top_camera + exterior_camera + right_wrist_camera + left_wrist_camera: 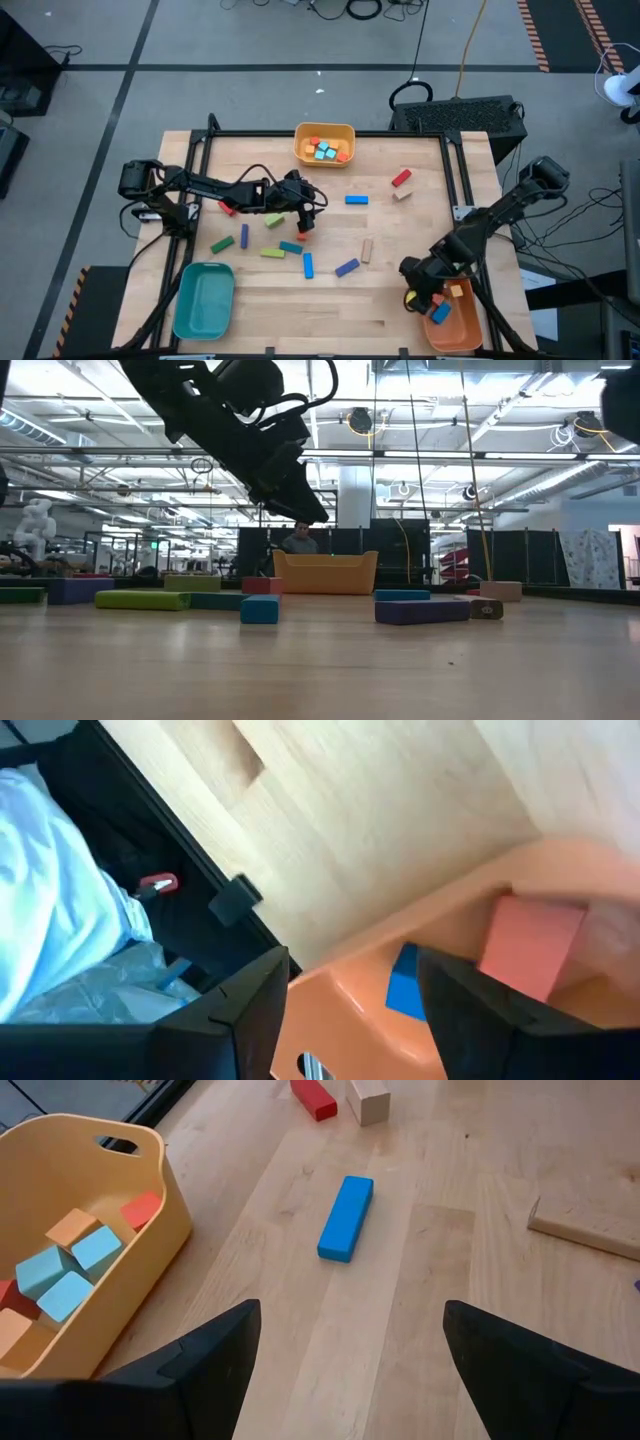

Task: Sort blocks by size
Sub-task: Put the big brown rectangle block into the orange bin

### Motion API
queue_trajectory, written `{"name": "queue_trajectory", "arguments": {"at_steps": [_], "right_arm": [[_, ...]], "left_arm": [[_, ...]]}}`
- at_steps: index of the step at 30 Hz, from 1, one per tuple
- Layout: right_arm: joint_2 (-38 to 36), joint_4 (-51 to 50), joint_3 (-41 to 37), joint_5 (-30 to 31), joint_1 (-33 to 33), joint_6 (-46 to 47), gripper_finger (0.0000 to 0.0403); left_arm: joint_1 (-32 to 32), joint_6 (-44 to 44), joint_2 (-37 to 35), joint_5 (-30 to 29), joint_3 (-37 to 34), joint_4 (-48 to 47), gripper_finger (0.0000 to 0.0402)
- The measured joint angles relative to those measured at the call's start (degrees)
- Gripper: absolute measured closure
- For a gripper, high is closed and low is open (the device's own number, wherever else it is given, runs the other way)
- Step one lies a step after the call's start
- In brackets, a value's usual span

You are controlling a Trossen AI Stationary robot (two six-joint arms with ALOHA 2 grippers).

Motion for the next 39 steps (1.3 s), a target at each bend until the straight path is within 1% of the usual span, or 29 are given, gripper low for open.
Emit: {"name": "queue_trajectory", "arguments": {"at_steps": [5, 8, 11, 14, 17, 19, 22, 26, 28, 34, 39], "right_arm": [[0.0, -0.2, 1.0, -0.2, -4.0, -7.6, 0.0198], [0.0, -1.0, 3.3, 1.3, -7.0, -14.1, 0.0198], [0.0, -1.7, 6.3, 5.3, -10.2, -23.0, 0.0198], [0.0, -2.7, 9.0, 10.8, -13.1, -33.0, 0.0198], [0.0, -3.1, 10.1, 16.7, -15.6, -43.8, 0.0198], [0.0, -3.4, 10.3, 19.0, -17.5, -51.2, 0.0198], [0.0, -7.3, 10.3, 21.9, -20.8, -59.8, 0.0198], [0.0, -14.1, 10.3, 30.0, -25.7, -67.9, 0.0198], [0.0, -16.8, 10.3, 32.6, -28.4, -71.5, 0.0198], [1.2, -20.2, 10.3, 32.9, -36.3, -82.8, 0.0198], [5.6, -20.7, 10.2, 32.9, -41.5, -92.5, 0.0198]], "left_arm": [[0.0, 0.0, 0.0, 0.0, 0.0, -0.1, 0.0089], [0.0, 0.0, 0.0, 0.0, 0.0, -0.1, 0.0089], [0.0, 0.0, 0.0, 0.0, 0.0, -0.1, 0.0089], [0.0, 0.0, 0.0, 0.0, 0.0, -0.1, 0.0089], [0.0, 0.0, 0.0, 0.0, 0.0, -0.1, 0.0089], [0.0, 0.0, 0.0, 0.0, 0.0, -0.3, 0.0089], [0.0, -0.1, 0.0, 0.0, 0.0, -1.0, 0.0089], [0.0, 0.0, 0.0, 0.0, 0.0, -1.7, 0.0089], [0.0, 0.0, 0.0, 0.0, 0.0, -1.7, 0.0089], [0.0, 0.1, 0.0, 0.0, 0.0, -1.7, 0.0089], [0.0, 0.5, 0.0, 0.0, 0.0, -1.8, 0.0089]]}}
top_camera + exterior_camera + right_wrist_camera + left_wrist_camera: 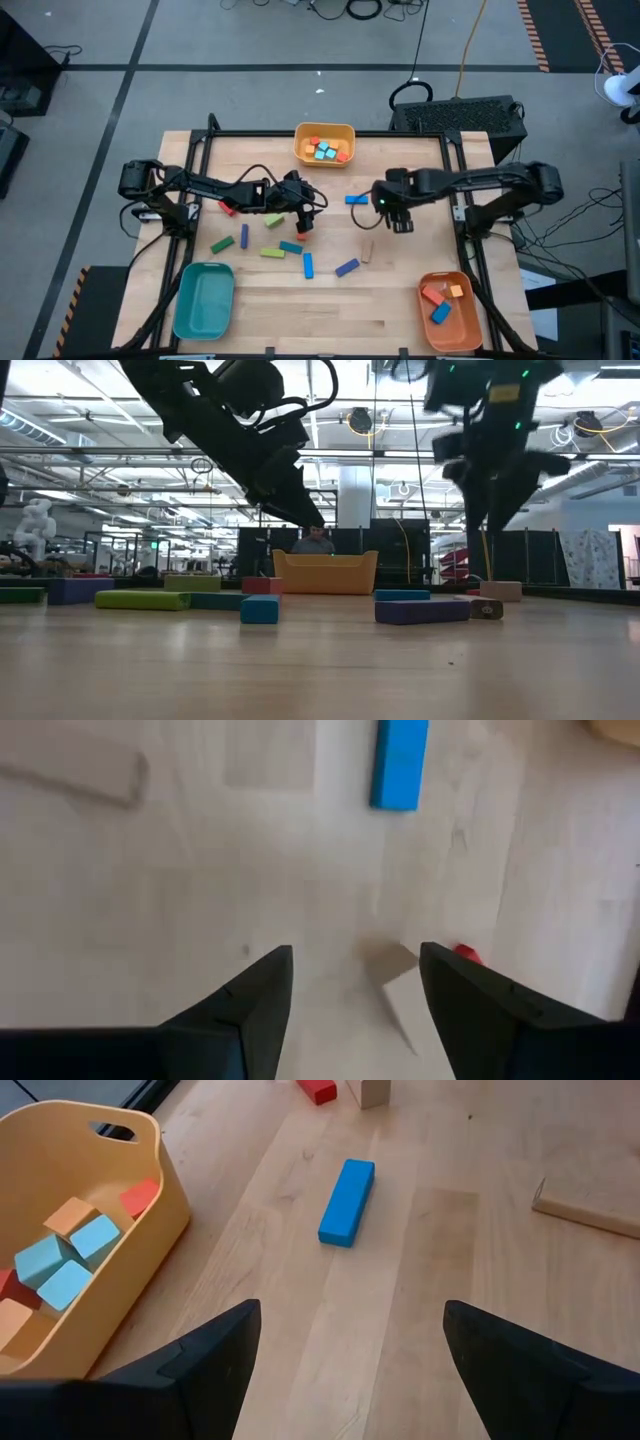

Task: Sort blocks by size
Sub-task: Put the big brown rectangle block into the orange bin

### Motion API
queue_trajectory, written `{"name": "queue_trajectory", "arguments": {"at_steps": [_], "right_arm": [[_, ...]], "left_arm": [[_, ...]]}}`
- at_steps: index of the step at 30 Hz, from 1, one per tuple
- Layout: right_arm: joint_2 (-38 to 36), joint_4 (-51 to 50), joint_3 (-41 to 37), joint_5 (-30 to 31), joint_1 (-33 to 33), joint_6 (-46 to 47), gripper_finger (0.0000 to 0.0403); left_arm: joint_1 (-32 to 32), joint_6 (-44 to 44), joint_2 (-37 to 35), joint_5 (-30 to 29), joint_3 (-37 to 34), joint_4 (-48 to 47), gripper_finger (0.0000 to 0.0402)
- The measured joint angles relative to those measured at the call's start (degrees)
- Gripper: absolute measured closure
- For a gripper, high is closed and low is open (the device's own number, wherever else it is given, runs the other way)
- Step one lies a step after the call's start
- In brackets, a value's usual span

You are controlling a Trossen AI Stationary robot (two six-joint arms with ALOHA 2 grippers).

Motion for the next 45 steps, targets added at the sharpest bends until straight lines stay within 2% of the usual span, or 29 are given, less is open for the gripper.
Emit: {"name": "queue_trajectory", "arguments": {"at_steps": [4, 10, 22, 34, 37, 43, 45], "right_arm": [[4.4, -0.3, 0.0, 1.0, -2.8, -6.2, 0.0198], [8.5, -1.9, -0.1, 3.4, -5.5, -10.4, 0.0197], [11.1, -0.9, -1.6, 4.5, -10.9, -15.7, 0.0197], [14.7, 5.3, -5.5, 4.3, -13.8, -18.7, 0.0199], [15.3, 5.3, -5.5, 4.1, -13.8, -18.7, 0.0213], [15.5, 5.3, -5.5, 4.3, -13.8, -14.5, 0.0285], [15.5, 5.0, -5.4, 4.3, -13.7, -12.8, 0.0291]], "left_arm": [[0.0, 0.0, 0.0, -0.1, 0.0, -0.1, 0.0089], [0.0, 0.0, 0.0, -0.2, 0.0, -1.0, 0.0089], [0.2, 0.0, 0.0, -0.2, 0.0, -1.9, 0.0089], [0.2, -0.1, 0.0, -0.2, 0.0, -2.5, 0.0089], [0.2, -0.3, 0.0, -0.2, 0.0, -2.6, 0.0089], [0.2, -0.4, 0.0, -0.6, 0.0, -2.6, 0.0089], [0.2, -0.4, 0.0, -1.4, 0.0, -2.6, 0.0089]]}}
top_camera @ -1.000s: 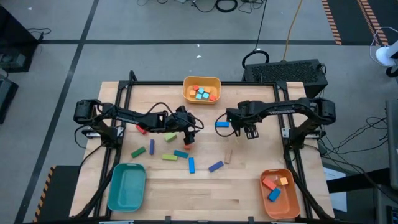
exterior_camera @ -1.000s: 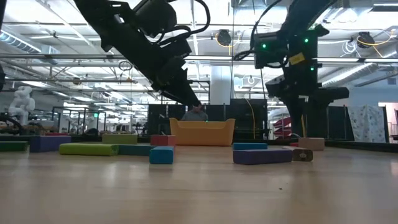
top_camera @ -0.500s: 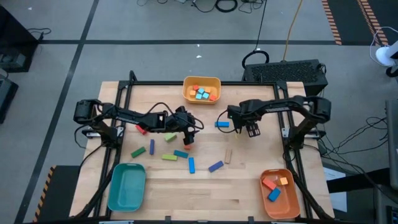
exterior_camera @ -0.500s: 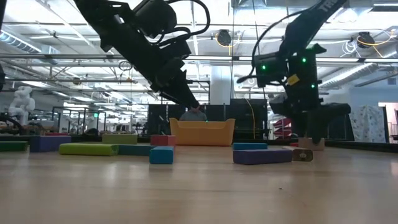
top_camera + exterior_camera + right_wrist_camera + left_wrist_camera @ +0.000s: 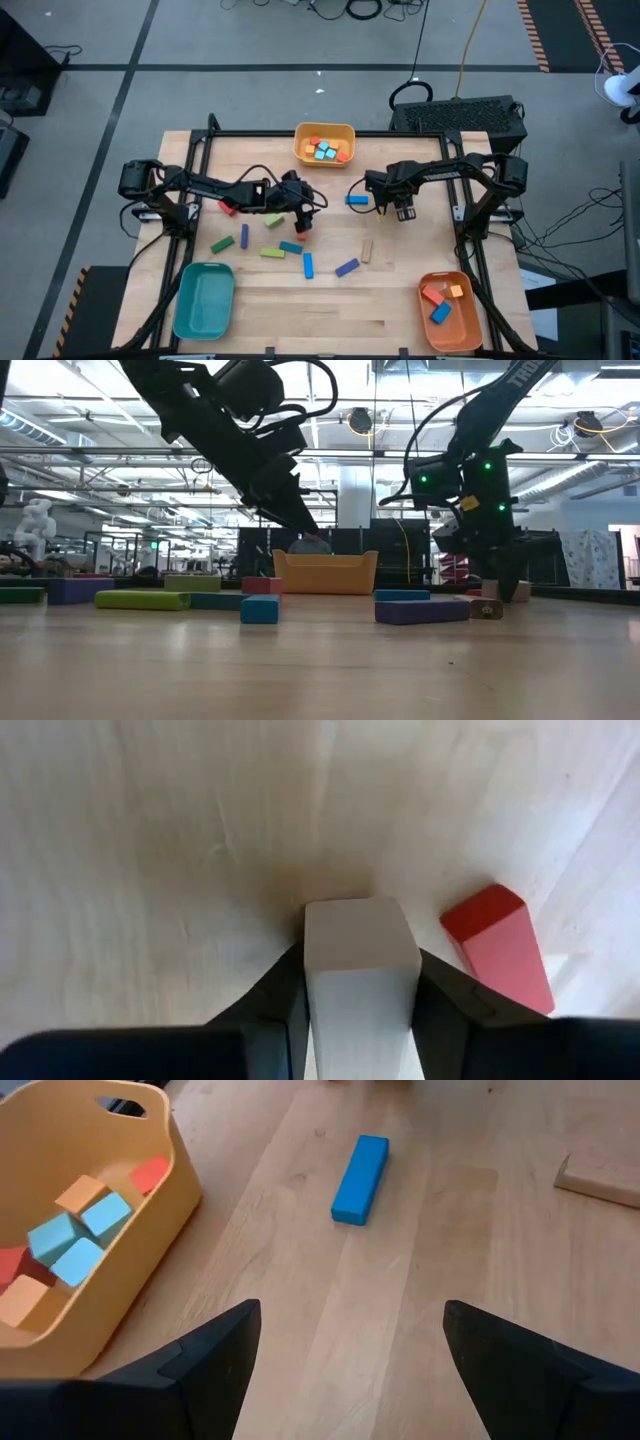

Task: Sort blocks by size
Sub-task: Put the big brown rectangle block into the orange bin

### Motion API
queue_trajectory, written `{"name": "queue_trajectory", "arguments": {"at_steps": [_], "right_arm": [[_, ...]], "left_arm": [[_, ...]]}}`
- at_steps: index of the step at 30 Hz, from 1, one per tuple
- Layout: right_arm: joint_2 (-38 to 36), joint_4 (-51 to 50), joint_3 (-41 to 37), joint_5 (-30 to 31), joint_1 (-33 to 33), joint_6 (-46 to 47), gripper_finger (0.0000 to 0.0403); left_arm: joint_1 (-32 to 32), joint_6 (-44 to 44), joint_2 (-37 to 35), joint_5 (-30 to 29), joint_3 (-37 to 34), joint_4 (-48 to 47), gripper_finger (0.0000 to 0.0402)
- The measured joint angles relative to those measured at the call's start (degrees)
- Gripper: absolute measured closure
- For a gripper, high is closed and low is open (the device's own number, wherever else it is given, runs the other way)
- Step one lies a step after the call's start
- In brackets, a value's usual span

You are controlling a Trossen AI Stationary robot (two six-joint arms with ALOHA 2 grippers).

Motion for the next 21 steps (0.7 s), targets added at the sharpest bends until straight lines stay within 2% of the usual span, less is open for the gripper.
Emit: {"name": "queue_trajectory", "arguments": {"at_steps": [3, 11, 17, 21], "right_arm": [[0.0, -0.8, 0.0, -1.4, 0.3, 2.3, 0.0291], [-2.9, -0.5, 0.0, -13.1, 3.9, 7.8, 0.0291], [-7.6, -0.7, 1.2, -20.7, 9.1, 17.9, 0.0291], [-10.9, -1.0, 2.3, -23.1, 13.6, 26.3, 0.0291]], "left_arm": [[0.0, -0.1, 0.0, -0.2, 0.0, 0.0, 0.0089], [0.0, -0.1, 0.0, -0.3, 0.0, 0.5, 0.0089], [0.0, 0.0, 0.0, -0.4, 0.0, 1.0, 0.0089], [0.1, 0.3, 0.0, -2.0, 0.0, 1.6, 0.0089]]}}
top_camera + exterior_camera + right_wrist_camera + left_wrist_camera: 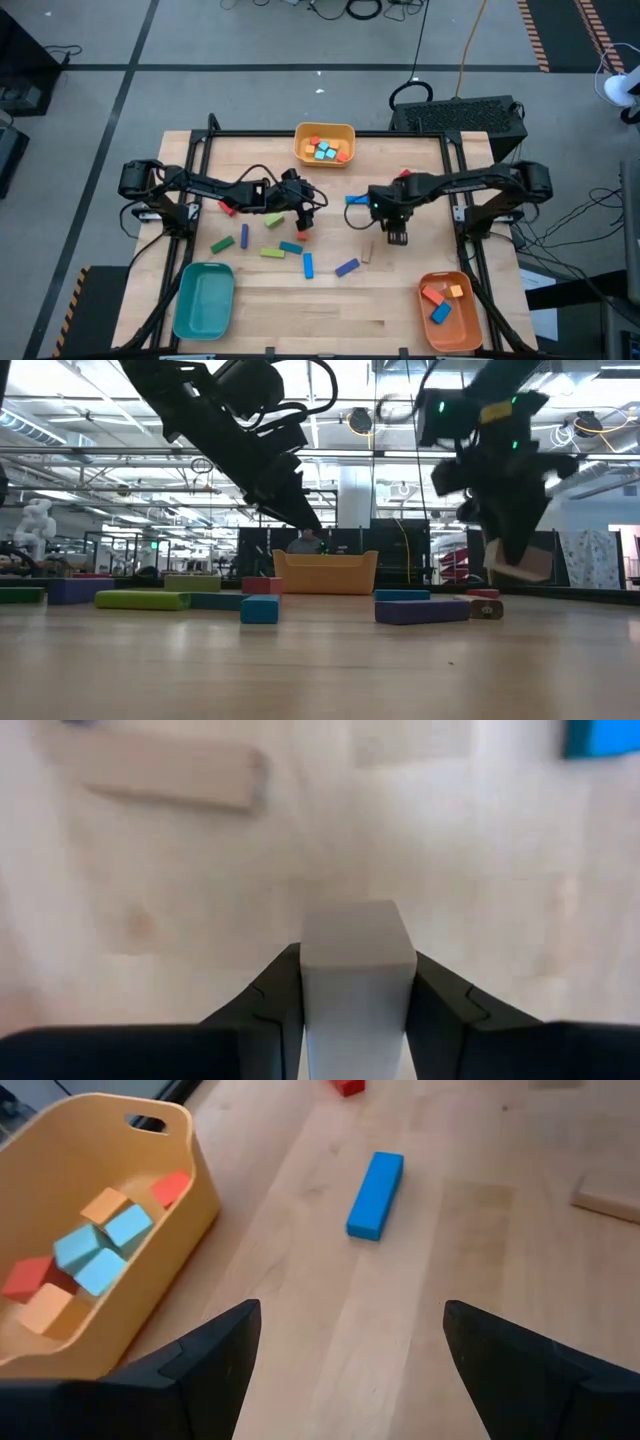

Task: Sort blocks by size
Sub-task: Put the big brown rectangle block into the orange bin

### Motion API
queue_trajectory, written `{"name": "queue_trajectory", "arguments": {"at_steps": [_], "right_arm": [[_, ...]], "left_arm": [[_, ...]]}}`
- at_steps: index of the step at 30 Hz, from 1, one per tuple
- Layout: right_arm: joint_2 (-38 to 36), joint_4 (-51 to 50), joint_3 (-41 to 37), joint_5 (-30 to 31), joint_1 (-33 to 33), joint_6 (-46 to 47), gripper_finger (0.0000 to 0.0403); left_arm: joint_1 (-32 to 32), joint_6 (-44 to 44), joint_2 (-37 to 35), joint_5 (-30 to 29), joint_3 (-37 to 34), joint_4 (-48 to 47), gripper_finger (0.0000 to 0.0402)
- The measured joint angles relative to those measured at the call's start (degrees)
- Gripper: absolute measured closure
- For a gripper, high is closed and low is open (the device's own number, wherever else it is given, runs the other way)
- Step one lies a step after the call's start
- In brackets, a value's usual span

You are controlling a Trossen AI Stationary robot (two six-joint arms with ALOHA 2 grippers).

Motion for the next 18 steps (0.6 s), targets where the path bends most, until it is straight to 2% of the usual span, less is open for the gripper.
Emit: {"name": "queue_trajectory", "arguments": {"at_steps": [8, 18], "right_arm": [[-4.6, -0.7, 0.5, -2.8, 9.5, 24.0, 0.0286], [-9.1, -0.4, 0.5, -7.2, 25.1, 47.0, 0.0289]], "left_arm": [[1.3, 1.3, 0.0, -0.7, 0.0, 1.6, 0.0089], [3.5, 1.8, 0.0, -0.7, 0.0, 5.0, 0.0089]]}}
